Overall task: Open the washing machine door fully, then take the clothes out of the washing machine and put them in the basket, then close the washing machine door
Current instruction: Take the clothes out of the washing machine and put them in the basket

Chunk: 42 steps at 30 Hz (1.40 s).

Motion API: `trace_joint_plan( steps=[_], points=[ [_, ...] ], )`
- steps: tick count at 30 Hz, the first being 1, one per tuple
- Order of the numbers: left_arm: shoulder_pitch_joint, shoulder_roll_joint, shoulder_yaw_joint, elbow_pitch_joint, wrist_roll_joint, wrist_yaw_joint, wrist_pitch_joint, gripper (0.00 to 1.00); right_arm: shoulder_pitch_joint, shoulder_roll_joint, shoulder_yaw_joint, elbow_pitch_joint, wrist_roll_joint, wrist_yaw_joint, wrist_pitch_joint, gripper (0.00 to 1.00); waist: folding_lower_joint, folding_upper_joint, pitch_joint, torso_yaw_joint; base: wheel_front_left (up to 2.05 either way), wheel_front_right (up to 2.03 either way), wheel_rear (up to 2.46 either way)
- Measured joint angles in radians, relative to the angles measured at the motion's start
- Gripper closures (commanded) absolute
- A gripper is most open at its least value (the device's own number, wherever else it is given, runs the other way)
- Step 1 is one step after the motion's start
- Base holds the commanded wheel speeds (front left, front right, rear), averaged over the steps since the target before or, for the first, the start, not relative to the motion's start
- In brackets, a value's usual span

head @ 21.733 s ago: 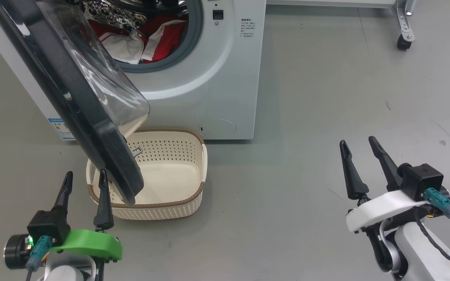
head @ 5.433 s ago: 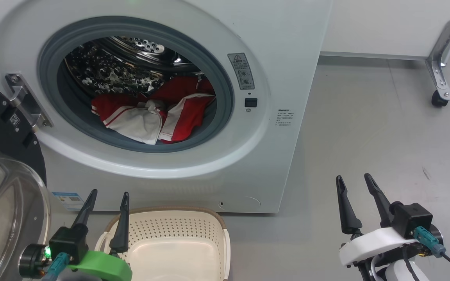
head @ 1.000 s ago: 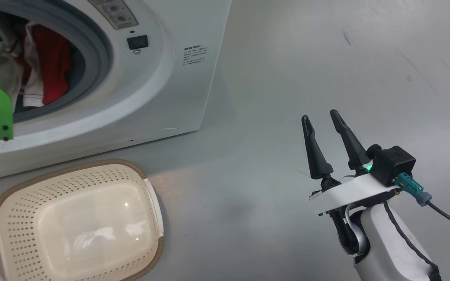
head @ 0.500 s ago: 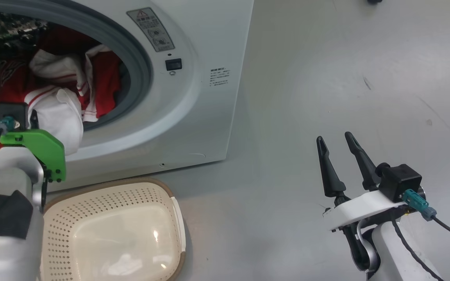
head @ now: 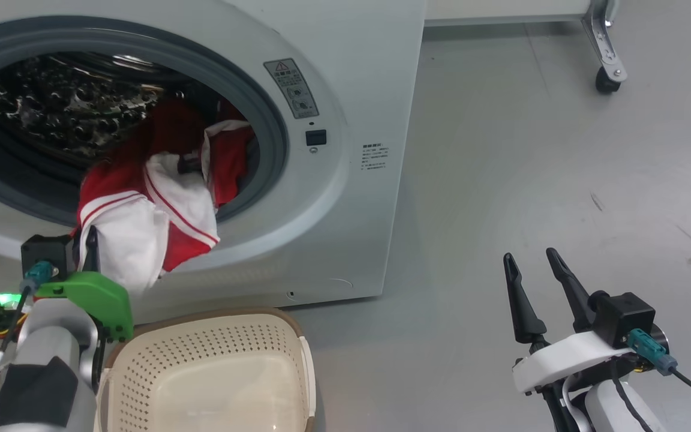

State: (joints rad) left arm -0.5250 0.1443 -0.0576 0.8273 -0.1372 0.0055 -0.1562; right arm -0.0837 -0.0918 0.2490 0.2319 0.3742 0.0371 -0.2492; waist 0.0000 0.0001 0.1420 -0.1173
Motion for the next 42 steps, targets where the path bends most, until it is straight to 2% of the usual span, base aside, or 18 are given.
trace_joint_plan(
  steps=[5,11,15,21,26,31,37,42],
  points=[
    [0.051,-0.005,0.006,-0.022,-0.008,-0.008,-0.06,1.0,0.025,0.0,0.0,0.0,-0.002,0.004,0.0,0.0,0.0,0.0,-0.045,0.028,0.0,0.0,0.0],
    [0.092,-0.017,0.006,-0.092,-0.03,-0.056,-0.085,1.0,0.041,0.001,0.003,-0.01,-0.007,0.004,0.0,0.0,0.0,0.0,-0.084,0.06,0.0,0.0,0.0],
    [0.115,-0.019,0.001,-0.148,-0.03,-0.072,-0.093,1.0,0.049,0.001,0.003,-0.016,-0.007,0.004,0.0,0.0,0.0,0.0,-0.092,0.067,0.0,0.0,0.0],
    [0.121,-0.027,0.0,-0.245,-0.03,-0.074,-0.095,1.0,0.053,0.002,0.002,-0.022,-0.007,0.005,0.0,0.0,0.0,0.0,-0.095,0.069,0.0,0.0,0.0],
    [0.128,-0.031,0.009,-0.441,-0.028,-0.081,-0.095,1.0,0.055,0.004,0.001,-0.03,-0.007,0.005,0.0,0.0,0.0,0.0,-0.094,0.071,0.0,0.0,0.0],
    [0.13,-0.037,0.021,-0.577,-0.022,-0.081,-0.096,1.0,0.057,0.004,0.0,-0.033,-0.008,0.005,0.0,0.0,0.0,0.0,-0.092,0.073,0.0,0.0,0.0],
    [0.178,-0.038,0.027,-0.651,-0.003,-0.081,-0.096,1.0,0.063,0.005,0.001,-0.037,-0.01,0.006,0.0,0.0,0.0,0.0,-0.088,0.074,0.0,0.0,0.0],
    [0.244,-0.041,0.02,-0.62,-0.003,-0.081,-0.096,1.0,0.069,0.007,0.003,-0.038,-0.012,0.006,0.0,0.0,0.0,0.0,-0.081,0.073,0.0,0.0,0.0]
  ],
)
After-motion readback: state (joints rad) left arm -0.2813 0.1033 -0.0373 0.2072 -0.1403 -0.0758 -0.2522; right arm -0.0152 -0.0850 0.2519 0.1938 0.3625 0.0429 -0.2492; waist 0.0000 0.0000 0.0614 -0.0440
